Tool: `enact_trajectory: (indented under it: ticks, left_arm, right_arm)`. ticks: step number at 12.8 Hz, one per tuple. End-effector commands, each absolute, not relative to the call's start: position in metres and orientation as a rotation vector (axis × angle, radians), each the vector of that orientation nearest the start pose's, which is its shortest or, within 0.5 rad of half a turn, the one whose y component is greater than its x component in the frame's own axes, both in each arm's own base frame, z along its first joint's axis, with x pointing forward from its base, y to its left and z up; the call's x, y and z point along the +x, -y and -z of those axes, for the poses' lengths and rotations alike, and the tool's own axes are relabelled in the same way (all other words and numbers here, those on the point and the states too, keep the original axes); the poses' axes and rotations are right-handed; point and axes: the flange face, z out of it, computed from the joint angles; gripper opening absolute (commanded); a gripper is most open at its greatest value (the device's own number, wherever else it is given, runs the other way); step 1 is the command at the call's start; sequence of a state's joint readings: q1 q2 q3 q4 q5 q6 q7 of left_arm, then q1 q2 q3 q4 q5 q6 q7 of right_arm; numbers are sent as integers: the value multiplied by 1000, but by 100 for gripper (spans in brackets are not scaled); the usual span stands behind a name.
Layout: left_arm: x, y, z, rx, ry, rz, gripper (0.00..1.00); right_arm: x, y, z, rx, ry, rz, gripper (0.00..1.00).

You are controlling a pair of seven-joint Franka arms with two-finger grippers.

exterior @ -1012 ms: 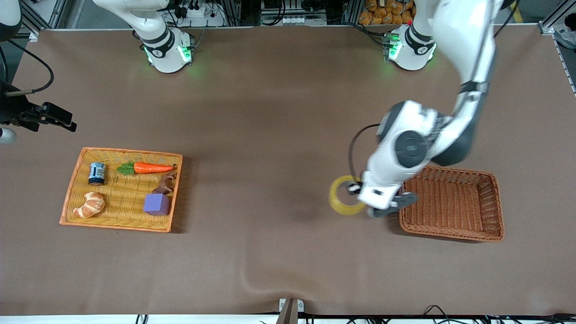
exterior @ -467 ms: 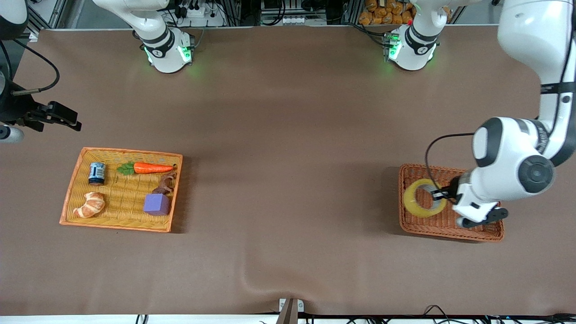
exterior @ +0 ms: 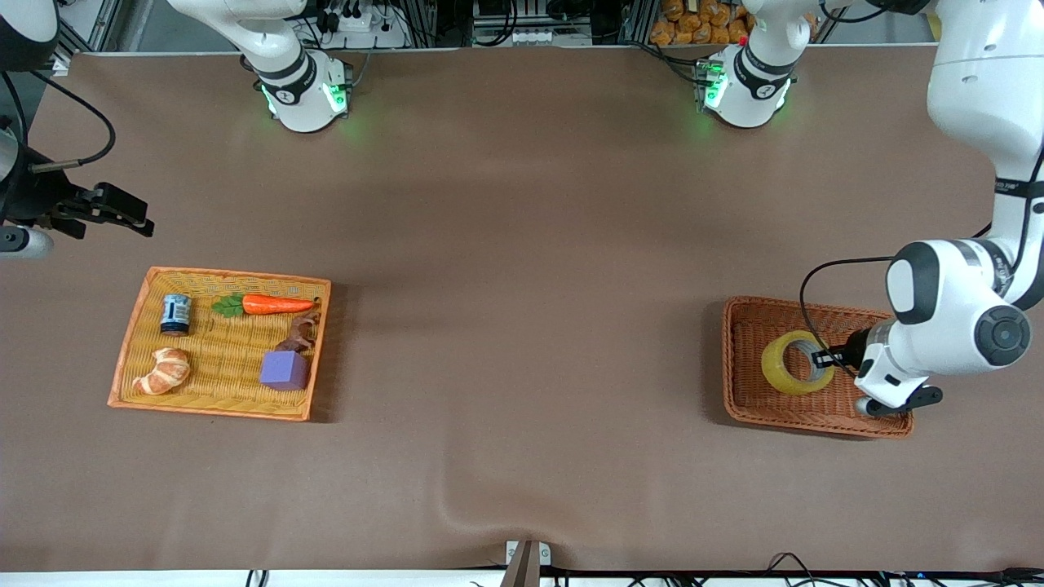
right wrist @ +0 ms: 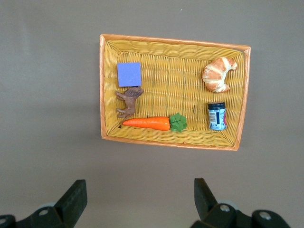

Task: Transfer tape with both arms
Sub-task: 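Lower the tape into the basket and open the left gripper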

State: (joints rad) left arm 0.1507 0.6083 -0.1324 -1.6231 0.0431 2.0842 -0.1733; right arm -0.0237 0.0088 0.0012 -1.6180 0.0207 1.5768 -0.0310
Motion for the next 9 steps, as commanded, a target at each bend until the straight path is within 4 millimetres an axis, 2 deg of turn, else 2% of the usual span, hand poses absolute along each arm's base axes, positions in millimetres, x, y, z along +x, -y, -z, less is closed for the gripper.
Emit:
enact_trajectory:
  ticks: [1, 3, 4, 5, 6, 9]
  left_arm:
    - [678, -30, -277, -3091, 164, -163, 100]
    - [701, -42, -319, -3059, -6, -32, 100]
    - [703, -47, -336, -3055, -55, -12, 100]
    - [701, -53, -354, -3057, -41, -6, 100]
    - [696, -49, -379, -3062, -35, 1, 100]
    - [667, -41, -485, -3071, 0, 78, 100]
  right_arm:
    - [550, 10, -605, -3117, -6, -66, 100]
    - [552, 11, -605, -3124, -5, -76, 100]
    - [553, 14, -613, -3127, -14, -50, 100]
    - [552, 24, -618, -3123, -29, -40, 100]
    - [548, 36, -618, -3111, -56, -90, 100]
    - [548, 35, -621, -3111, -49, -93, 100]
